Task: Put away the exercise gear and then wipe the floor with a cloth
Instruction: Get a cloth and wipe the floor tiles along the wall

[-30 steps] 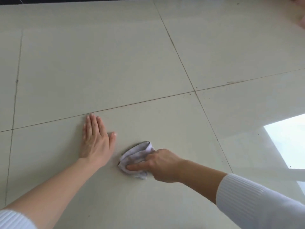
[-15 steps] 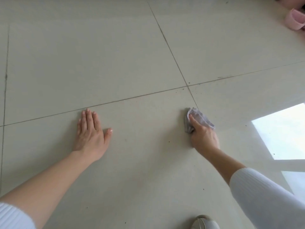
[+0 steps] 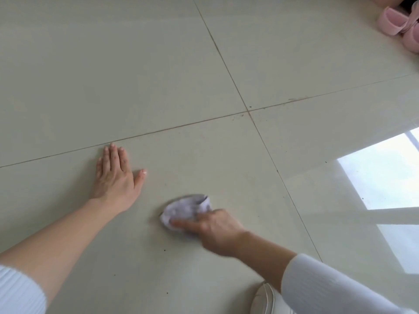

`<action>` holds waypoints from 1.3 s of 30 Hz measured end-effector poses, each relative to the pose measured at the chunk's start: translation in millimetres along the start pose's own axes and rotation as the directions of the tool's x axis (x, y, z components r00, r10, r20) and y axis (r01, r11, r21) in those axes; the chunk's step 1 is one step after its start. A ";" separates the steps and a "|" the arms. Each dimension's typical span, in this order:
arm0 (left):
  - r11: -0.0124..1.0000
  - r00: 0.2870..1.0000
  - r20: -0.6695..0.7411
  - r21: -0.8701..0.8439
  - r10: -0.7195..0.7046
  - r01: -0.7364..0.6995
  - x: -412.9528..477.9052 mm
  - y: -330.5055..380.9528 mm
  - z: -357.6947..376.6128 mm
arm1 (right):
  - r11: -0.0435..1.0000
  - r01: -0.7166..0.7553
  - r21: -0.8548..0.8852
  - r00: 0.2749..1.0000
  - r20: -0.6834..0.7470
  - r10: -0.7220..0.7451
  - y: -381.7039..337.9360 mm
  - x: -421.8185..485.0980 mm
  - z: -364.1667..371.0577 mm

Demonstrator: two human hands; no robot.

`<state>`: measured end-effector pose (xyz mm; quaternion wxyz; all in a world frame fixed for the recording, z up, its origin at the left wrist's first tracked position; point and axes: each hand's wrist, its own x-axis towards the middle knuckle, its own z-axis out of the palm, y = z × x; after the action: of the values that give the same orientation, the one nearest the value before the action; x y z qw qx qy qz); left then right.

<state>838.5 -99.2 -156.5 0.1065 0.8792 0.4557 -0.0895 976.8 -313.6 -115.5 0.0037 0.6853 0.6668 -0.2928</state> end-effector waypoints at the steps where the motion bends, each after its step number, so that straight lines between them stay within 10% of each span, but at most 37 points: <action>1: 1.000 1.000 0.011 0.005 -0.006 0.006 -0.1 0.0 -0.3 | 0.994 -0.108 -0.020 0.993 -0.041 0.107 15.6 0.0 -7.2; 5: 0.999 0.998 0.056 0.034 -0.025 0.023 0.5 -0.3 -1.5 | 0.854 -0.501 0.140 0.825 -0.222 0.520 90.3 -16.8 -34.1; 11: 0.999 0.998 0.054 0.035 -0.033 0.031 2.1 0.4 0.2 | 0.794 -0.608 0.022 0.771 -0.222 0.597 134.5 -78.0 -19.3; 19: 0.999 0.999 0.035 0.006 -0.033 0.033 3.4 1.5 3.1 | 0.986 -0.146 -0.077 0.978 -0.161 0.132 24.9 -56.2 27.7; 25: 0.999 1.000 0.004 -0.049 0.004 -0.004 0.4 -2.6 0.3 | 0.972 0.219 -0.080 0.976 0.031 -0.217 -6.0 -6.6 21.4; 30: 0.993 0.998 -0.040 -0.108 0.050 -0.054 -16.8 -28.0 9.3 | 0.975 -0.186 -0.120 0.977 -0.124 0.171 62.4 20.2 -30.3; 34: 0.992 0.993 -0.090 -0.112 -0.075 0.065 -30.3 -66.3 16.4 | 0.847 -0.528 0.059 0.784 -0.351 0.512 102.9 57.3 -57.2; 39: 0.988 0.986 -0.106 -0.098 -0.127 0.117 -37.6 -89.9 16.4 | 0.898 -0.433 0.073 0.809 -0.407 0.424 45.8 92.6 -50.7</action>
<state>742.4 -82.5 -172.2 0.1152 0.8474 0.5176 -0.0257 1033.2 -214.2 -128.8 -0.0632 0.8637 0.4841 -0.1252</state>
